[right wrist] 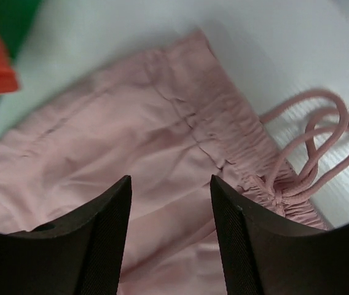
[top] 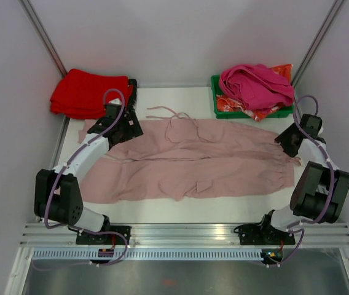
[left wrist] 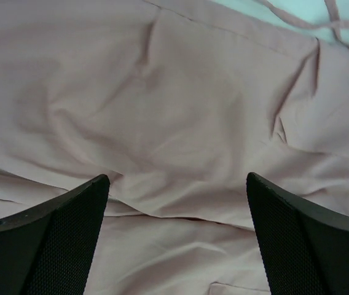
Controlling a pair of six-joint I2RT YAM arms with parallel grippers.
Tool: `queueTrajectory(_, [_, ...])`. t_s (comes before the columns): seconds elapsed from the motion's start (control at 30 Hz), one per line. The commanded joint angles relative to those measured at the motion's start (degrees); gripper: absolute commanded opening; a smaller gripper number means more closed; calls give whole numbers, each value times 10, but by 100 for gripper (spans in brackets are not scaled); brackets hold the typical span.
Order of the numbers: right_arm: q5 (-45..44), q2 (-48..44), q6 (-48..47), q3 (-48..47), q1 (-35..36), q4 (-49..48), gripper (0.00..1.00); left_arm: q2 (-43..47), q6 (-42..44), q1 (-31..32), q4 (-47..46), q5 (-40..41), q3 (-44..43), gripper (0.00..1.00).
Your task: Fold and stack the trousers
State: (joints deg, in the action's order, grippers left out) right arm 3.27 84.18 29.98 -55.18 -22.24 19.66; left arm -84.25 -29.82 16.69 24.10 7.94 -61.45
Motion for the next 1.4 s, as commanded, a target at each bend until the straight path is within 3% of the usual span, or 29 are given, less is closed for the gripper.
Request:
queueTrajectory(0.0, [-34, 30, 35, 21, 0, -52, 60, 21, -16, -31, -12, 0, 8, 96])
queueTrajectory(0.4, [-57, 206, 52, -33, 0, -115, 50, 18, -27, -207, -29, -20, 56, 96])
queueTrajectory(0.73, [-34, 283, 44, -128, 0, -110, 50, -18, -41, -252, -14, 0, 46, 96])
queueTrajectory(0.93, [-1, 180, 17, -97, 7, -89, 60, -5, -68, -280, 11, 68, 55, 99])
queueTrajectory(1.07, [10, 63, -5, -59, 12, -70, 62, -6, -90, -361, -35, -16, 99, 97])
queueTrajectory(1.17, [12, -2, -13, -42, 21, -53, 63, -6, -95, -401, -93, -96, 125, 88])
queueTrajectory(1.37, [16, -74, -25, -31, 84, -25, 63, -40, -100, -406, -179, -152, 121, 84])
